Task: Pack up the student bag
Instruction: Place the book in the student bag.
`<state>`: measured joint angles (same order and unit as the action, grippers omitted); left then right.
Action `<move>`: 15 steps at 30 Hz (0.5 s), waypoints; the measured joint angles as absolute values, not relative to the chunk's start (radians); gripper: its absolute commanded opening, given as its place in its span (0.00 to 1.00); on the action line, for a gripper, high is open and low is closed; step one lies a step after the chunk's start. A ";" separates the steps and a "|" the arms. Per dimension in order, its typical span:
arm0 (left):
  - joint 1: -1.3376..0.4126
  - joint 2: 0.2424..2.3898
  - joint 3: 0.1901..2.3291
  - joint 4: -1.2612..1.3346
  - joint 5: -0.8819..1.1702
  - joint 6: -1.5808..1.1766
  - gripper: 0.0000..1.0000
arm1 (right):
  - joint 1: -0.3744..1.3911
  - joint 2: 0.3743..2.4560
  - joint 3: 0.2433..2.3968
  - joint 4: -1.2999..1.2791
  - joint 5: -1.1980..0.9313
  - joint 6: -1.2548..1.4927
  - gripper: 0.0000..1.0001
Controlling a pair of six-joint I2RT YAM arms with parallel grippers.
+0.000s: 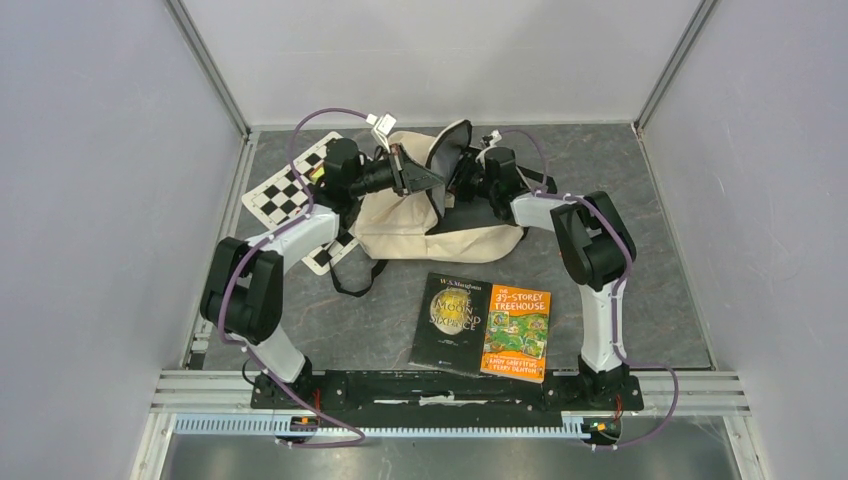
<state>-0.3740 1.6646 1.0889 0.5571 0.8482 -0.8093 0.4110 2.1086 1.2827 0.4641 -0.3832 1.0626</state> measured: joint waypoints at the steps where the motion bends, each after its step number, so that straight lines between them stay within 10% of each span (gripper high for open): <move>1: -0.372 1.665 1.089 0.560 0.848 -0.814 0.02 | 0.413 2.117 1.300 0.453 -0.381 1.052 0.14; 10: -0.314 1.670 1.056 0.579 0.793 -0.878 0.02 | 0.413 2.118 1.272 0.393 -0.300 0.965 0.66; 15: -0.250 1.687 1.037 0.467 0.703 -0.902 0.07 | 0.403 2.084 1.235 0.302 -0.222 0.879 0.80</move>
<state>-0.2504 1.6871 1.0367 0.4671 0.7029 -0.9024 0.4030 2.0838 1.2350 0.3016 -0.2218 0.8791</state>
